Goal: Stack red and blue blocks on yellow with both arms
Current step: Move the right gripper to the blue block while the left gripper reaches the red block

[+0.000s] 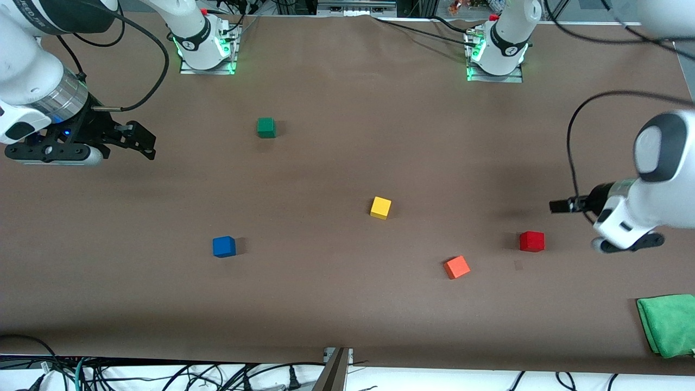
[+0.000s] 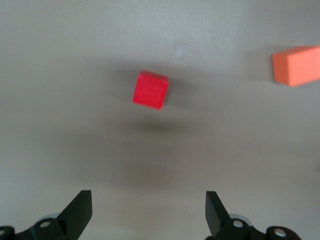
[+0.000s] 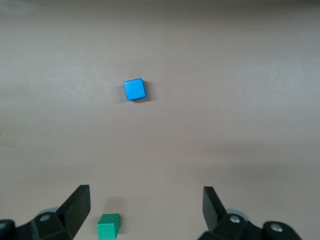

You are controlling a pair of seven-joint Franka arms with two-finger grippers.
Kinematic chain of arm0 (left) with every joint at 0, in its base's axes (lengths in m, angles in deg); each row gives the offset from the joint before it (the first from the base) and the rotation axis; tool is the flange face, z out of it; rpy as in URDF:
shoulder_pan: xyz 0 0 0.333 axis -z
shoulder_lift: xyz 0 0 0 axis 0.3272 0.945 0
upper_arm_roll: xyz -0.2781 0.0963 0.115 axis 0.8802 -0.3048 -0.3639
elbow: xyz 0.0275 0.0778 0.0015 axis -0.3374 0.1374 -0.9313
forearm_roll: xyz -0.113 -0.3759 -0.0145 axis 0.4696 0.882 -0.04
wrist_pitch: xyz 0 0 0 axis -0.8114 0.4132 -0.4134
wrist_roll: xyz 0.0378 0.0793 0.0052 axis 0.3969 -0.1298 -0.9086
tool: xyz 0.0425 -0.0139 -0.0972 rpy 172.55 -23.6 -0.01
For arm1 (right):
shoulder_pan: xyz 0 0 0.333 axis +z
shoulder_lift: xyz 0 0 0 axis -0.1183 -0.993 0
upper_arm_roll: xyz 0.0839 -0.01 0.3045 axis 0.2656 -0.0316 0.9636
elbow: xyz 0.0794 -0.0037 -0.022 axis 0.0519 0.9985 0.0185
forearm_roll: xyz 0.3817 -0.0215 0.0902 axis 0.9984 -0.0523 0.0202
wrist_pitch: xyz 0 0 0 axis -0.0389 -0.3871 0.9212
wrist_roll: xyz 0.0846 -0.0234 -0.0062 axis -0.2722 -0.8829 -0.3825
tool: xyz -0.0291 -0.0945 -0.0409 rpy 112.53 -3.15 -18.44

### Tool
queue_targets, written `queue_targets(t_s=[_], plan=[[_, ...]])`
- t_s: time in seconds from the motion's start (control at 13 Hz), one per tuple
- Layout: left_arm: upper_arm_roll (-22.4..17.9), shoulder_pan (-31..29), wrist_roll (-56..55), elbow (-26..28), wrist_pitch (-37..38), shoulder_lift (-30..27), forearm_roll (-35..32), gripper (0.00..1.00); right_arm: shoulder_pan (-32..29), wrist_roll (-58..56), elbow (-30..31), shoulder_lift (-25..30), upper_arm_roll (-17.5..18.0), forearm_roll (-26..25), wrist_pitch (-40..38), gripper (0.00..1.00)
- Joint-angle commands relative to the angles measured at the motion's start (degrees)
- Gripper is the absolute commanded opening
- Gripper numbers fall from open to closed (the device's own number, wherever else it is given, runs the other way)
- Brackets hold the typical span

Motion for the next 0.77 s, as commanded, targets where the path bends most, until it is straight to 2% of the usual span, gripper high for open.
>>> queue_targets(t_s=[0.0, 0.15, 0.31, 0.38, 0.69], plan=[[0.37, -0.34, 1.2, 4.57, -9.06, 2.84, -1.78, 1.0, -0.31, 0.95, -1.22, -0.29, 0.46, -0.69, -0.82, 0.99], [0.37, -0.34, 3.04, 14.57, -25.28, 3.03, -2.04, 1.0, -0.4, 0.51, -1.39, -0.38, 0.46, 0.18, 0.14, 0.99], [0.37, -0.42, 5.24, 20.93, -37.36, 3.72, -3.88, 1.0, -0.05, 0.08, -1.39, -1.34, 0.54, 1.07, 5.65, 0.99], [0.29, -0.51, 5.33, 22.08, -40.02, 4.16, -4.5, 1.0, -0.22, 0.07, -1.39, -2.04, 0.54, 1.16, 6.9, 0.99], [0.37, -1.91, 7.44, 22.36, -41.54, 5.48, -4.86, 1.0, -0.48, 1.13, -1.22, -3.45, 0.54, 1.24, 7.44, 0.99]])
